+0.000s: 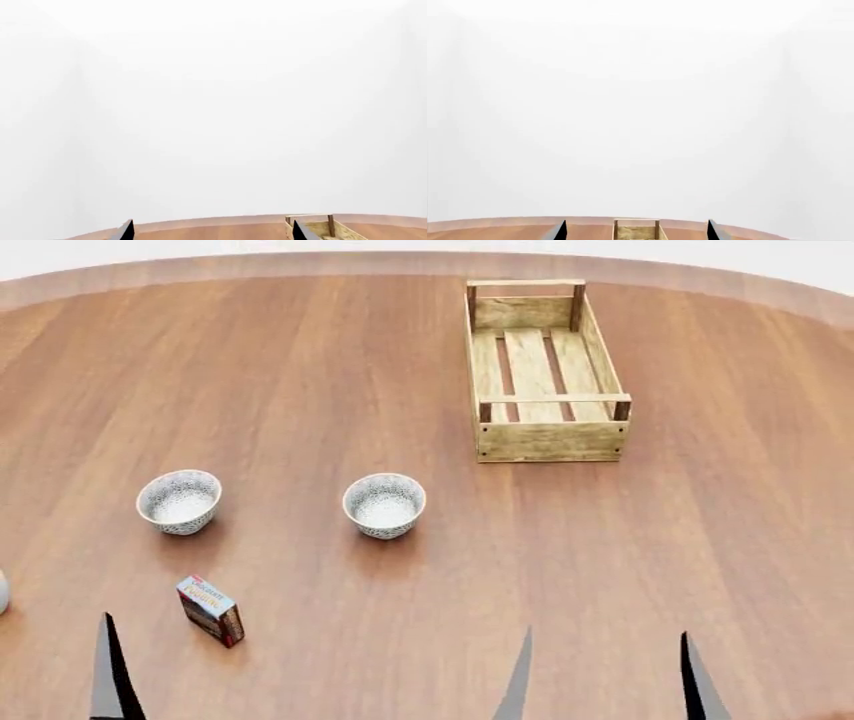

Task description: Stack the right bowl on the left bowl and place them in the tray.

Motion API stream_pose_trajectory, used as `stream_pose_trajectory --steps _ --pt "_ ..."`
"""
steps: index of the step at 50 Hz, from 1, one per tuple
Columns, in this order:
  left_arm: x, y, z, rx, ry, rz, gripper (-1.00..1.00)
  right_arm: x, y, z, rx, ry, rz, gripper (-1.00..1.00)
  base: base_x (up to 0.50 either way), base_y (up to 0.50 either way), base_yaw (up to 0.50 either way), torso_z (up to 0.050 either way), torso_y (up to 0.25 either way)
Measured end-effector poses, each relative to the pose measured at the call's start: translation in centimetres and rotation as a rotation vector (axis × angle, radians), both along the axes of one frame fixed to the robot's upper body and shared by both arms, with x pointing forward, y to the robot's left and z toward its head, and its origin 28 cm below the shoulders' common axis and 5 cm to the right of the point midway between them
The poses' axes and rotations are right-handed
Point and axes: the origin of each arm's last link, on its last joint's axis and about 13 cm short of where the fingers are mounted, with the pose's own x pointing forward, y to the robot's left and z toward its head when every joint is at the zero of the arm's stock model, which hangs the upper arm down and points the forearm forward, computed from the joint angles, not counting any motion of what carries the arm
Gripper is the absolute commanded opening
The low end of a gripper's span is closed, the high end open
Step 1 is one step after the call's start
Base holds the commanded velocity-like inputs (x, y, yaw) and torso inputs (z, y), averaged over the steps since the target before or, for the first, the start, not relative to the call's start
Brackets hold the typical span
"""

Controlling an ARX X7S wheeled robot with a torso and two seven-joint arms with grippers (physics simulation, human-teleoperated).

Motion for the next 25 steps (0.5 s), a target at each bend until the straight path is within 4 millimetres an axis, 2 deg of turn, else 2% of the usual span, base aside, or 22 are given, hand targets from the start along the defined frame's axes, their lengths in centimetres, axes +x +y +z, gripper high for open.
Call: stream_pose_trajectory --steps 8,25 --pt "-0.4 0.0 0.6 0.006 -0.049 0.003 1.00 -0.4 0.0 0.4 0.005 -0.040 0.007 1.00 0.00 -0.09 0.00 0.000 0.000" --pt "-1.0 0.2 1.3 -0.009 -0.098 0.013 1.00 -0.9 0.1 0.9 0.026 -0.090 0.019 1.00 0.00 -0.50 0.00 0.000 0.000"
